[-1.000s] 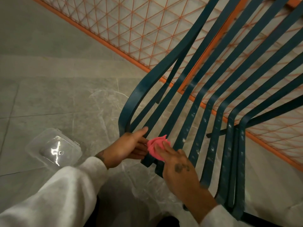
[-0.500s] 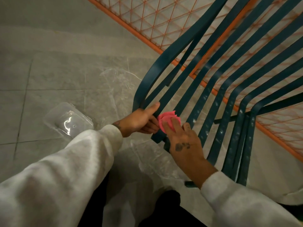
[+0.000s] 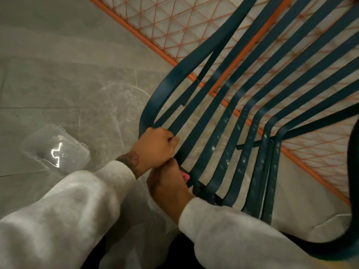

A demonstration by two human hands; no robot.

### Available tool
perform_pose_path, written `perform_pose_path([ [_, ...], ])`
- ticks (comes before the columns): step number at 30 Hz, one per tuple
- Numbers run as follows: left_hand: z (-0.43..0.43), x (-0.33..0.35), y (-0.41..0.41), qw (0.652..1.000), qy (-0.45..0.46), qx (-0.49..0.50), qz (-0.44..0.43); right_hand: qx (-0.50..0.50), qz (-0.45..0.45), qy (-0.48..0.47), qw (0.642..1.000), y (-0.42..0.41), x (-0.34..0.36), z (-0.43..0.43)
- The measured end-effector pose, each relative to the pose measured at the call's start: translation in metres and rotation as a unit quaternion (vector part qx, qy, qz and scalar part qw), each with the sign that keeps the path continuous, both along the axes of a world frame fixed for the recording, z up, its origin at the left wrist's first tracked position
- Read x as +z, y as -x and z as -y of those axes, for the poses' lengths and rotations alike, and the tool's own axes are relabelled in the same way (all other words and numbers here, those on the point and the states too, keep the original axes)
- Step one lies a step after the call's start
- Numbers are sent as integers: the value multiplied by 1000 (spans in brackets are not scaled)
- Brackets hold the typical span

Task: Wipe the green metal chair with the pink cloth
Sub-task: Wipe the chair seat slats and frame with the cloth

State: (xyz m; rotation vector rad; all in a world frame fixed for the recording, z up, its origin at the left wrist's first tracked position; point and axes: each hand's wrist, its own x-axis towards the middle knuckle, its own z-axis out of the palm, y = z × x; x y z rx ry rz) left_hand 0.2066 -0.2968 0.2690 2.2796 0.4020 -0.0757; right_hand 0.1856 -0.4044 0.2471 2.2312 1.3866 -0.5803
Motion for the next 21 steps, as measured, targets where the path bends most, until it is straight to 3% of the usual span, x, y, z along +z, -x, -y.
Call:
perform_pose_path([
  [2,0,2,1,999,33,-11,-5,29,41,-33,998,-8,11,7],
  [5,1,6,2,997,77,-20,-7,43,7,-175,984,-48,25,33],
  [7,1,13,-1,995,102,1,8,69,-18,-212,975,-75,29,51],
  [11,4,21,-5,990,140,21,-1,-89,-36,-260,961,-108,33,65],
  [16,7,13,-16,992,121,-21,-22,-147,11,-276,950,-151,9,67],
  [21,12,6,-33,990,123,-43,-55,-230,-21,-278,933,-203,-13,62],
])
